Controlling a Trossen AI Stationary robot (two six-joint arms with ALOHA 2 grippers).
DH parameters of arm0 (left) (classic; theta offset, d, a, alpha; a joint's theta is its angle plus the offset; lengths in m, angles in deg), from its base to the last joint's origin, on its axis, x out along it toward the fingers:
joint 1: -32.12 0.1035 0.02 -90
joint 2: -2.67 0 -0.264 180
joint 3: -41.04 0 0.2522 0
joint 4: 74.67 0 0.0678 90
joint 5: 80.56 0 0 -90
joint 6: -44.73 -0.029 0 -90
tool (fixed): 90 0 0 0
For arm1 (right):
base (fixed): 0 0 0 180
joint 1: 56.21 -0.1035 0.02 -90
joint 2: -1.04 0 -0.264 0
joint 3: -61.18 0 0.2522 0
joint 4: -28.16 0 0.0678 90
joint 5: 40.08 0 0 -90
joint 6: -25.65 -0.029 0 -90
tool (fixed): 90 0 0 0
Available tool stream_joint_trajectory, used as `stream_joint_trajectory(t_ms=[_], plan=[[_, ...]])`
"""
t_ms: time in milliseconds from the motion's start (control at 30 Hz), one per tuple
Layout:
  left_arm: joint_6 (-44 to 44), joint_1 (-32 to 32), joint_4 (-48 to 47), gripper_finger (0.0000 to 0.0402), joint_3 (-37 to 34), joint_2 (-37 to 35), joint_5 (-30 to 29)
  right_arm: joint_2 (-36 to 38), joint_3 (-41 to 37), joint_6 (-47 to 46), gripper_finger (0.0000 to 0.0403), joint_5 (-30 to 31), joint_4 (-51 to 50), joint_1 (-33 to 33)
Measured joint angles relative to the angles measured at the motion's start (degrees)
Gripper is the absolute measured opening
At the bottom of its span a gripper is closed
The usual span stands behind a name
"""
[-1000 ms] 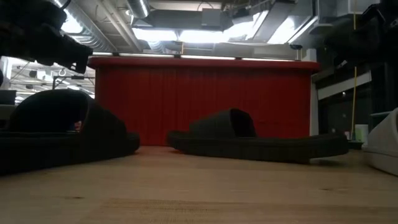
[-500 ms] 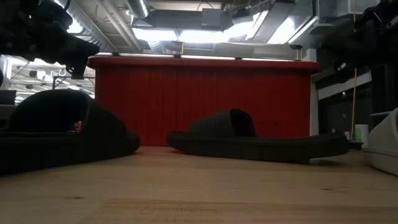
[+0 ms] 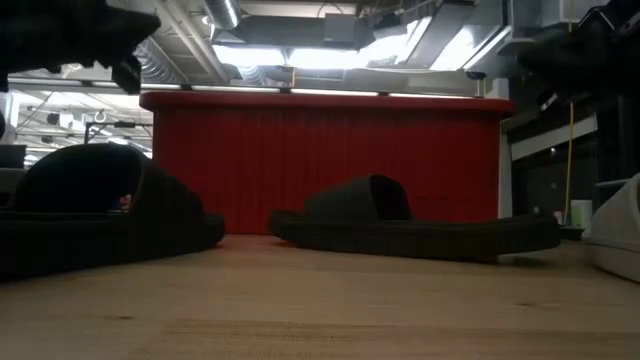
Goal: Pick and place slides into bin
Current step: Put the right black slide into the red bin
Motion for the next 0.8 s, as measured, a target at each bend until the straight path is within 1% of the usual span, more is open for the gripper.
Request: stream_joint_trajectory(t_ms=[133,200,267,400,500,700,800], plan=[[-0.36,-0.81,0.71,0.0003,0.00,0.54,-0.32,-1.91,0.00,2.64,0.0005,-2.42,2.31,-0.02],[-0.52,-1.18,3.68,0.0003,0.00,1.44,-1.00,-2.77,0.20,2.65,0.0005,-2.52,4.13,-0.02],[-1.89,-1.54,5.68,0.0003,0.72,2.59,-1.17,-3.81,1.86,2.84,0.0004,-3.17,3.47,-0.02],[-2.93,-2.24,4.88,0.0003,4.47,6.75,-1.62,-6.97,7.82,3.11,0.0003,-3.79,1.63,-0.02],[-3.68,-2.70,3.76,0.0003,8.04,11.36,-1.65,-10.75,13.68,4.34,0.0003,-3.88,-2.82,-0.02],[-7.74,-4.46,-2.07,0.0003,17.03,21.74,-1.59,-21.60,25.53,4.63,0.0002,-4.38,-16.56,-0.04],[-6.90,-6.44,-6.84,0.0003,21.62,26.04,-0.67,-27.09,29.74,4.52,0.0002,-7.00,-17.79,-0.83]])
